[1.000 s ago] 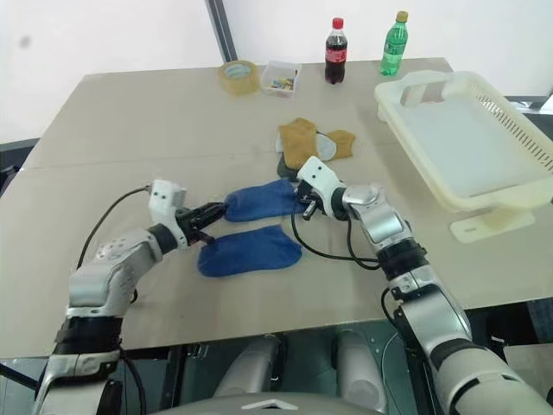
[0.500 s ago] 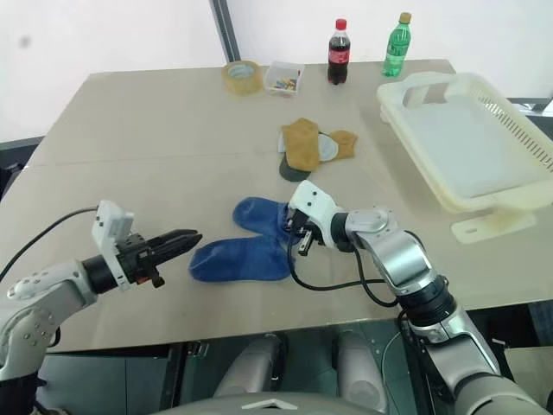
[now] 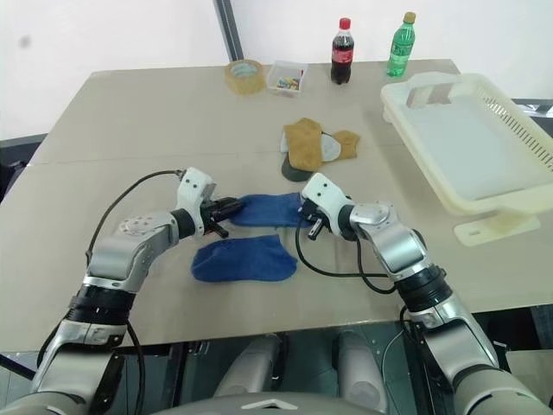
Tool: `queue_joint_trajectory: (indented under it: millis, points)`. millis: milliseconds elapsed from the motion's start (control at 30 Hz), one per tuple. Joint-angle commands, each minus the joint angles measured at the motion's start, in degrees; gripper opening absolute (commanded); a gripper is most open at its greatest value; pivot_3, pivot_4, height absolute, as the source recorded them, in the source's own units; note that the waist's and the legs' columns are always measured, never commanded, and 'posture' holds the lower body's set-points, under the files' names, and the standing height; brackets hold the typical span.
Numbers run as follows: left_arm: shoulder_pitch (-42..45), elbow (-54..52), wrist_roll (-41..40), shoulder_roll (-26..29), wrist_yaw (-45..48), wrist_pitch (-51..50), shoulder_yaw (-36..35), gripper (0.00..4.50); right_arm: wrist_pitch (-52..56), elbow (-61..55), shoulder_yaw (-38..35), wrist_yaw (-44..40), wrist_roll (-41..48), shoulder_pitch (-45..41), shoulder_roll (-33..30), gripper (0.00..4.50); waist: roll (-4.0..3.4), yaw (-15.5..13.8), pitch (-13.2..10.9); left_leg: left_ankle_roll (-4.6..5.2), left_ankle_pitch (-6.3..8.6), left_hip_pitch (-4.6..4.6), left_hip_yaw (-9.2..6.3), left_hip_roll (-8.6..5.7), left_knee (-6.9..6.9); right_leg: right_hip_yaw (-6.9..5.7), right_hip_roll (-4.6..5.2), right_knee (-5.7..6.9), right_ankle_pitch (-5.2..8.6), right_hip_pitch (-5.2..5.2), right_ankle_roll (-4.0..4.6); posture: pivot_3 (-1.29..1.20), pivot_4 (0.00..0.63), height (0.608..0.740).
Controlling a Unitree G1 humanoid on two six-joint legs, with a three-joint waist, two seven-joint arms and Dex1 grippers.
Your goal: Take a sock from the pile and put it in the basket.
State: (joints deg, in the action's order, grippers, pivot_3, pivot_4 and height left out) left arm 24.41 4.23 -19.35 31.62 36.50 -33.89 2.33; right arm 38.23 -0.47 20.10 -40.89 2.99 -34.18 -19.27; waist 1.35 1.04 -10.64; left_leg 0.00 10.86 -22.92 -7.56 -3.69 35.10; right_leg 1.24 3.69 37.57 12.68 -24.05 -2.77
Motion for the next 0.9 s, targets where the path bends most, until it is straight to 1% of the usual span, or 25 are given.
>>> queue_joint_trajectory:
  millis: [33, 100, 200, 333, 433, 500, 533, 600, 900]
  points:
    - [-0.8, -0.5, -1.5, 0.5, 1.5, 0.4, -3.1, 0.03, -1.6, -0.9, -2.2, 0.6, 0.2, -1.6, -0.2, 0.0, 0.0, 0.0, 0.0, 0.0, 0.0, 0.0, -0.01, 0.0, 0.01, -0.01, 0.0, 0.0, 0.0, 0.0, -0.01, 0.0, 0.15, 0.74]
    - [-2.0, -4.0, -6.1, 0.0, 3.1, -0.9, -6.9, 0.03, -1.3, -1.5, -2.9, 0.5, 1.0, -1.9, 0.2, 0.0, 0.0, 0.2, 0.0, 0.0, 0.0, -0.01, -0.01, 0.0, 0.01, -0.01, -0.01, 0.01, 0.0, -0.01, 0.0, 0.0, 0.15, 0.74]
    - [-4.9, -11.3, -14.9, 0.7, 4.8, -6.4, -13.5, 0.03, 0.3, -5.5, -4.3, -1.3, 4.0, -1.9, 0.2, 0.0, 0.0, 0.7, 0.0, 0.0, 0.0, -0.05, -0.14, 0.03, 0.0, 0.01, 0.0, -0.01, 0.0, -0.04, 0.02, 0.0, 0.15, 0.74]
    - [-13.7, -22.1, -22.2, 6.4, 7.3, -13.6, -19.5, 0.03, 5.2, -14.5, -4.2, -5.2, 9.0, -0.3, -1.9, 0.0, -0.02, 1.5, 0.0, 0.01, 0.01, -0.14, -0.2, 0.04, -0.01, 0.04, 0.04, -0.05, 0.0, -0.11, 0.02, 0.0, 0.15, 0.74]
    - [-20.5, -28.2, -25.3, 10.0, 7.9, -16.7, -22.7, 0.03, 7.0, -18.6, -2.0, -5.1, 9.6, 2.1, -3.3, 0.0, -0.02, 1.4, 0.0, 0.01, 0.01, -0.07, -0.19, 0.08, -0.04, 0.04, 0.1, -0.05, 0.01, -0.08, 0.01, 0.0, 0.15, 0.74]
    - [-24.7, -30.8, -25.6, 11.7, 8.2, -17.1, -24.0, 0.03, 7.7, -20.3, -0.5, -4.7, 9.4, 3.8, -4.0, 0.0, -0.03, 1.0, 0.0, 0.01, 0.02, -0.03, -0.23, 0.09, -0.05, -0.02, 0.23, -0.04, 0.13, -0.03, -0.13, 0.0, 0.15, 0.74]
    - [-26.5, -31.8, -25.5, 12.3, 8.5, -16.9, -24.3, 0.03, 8.7, -20.6, -0.3, -4.5, 9.8, 4.3, -3.9, 0.0, -0.02, 0.9, 0.0, 0.01, 0.02, -0.03, -0.25, 0.09, -0.05, -0.07, 0.24, -0.05, 0.26, -0.02, 0.01, 0.0, 0.15, 0.74]
    - [-28.6, -32.5, -25.1, 13.0, 8.3, -16.6, -24.4, 0.03, 10.4, -20.9, -0.3, -3.7, 10.6, 4.8, -3.3, 0.0, -0.04, 0.8, 0.0, 0.01, 0.02, -0.03, -0.25, 0.09, -0.03, -0.07, 0.26, -0.05, 0.29, 0.0, 0.02, 0.0, 0.15, 0.74]
    - [-29.9, -29.6, -23.5, 18.5, 11.0, -15.7, -24.5, 0.03, 16.2, -24.6, 1.3, -2.2, 14.2, 6.6, -2.5, 0.0, -0.03, 0.8, 0.0, 0.01, 0.02, -0.08, -0.2, 0.1, -0.07, -0.08, 0.28, -0.16, 0.29, -0.02, 0.03, 0.0, 0.15, 0.74]
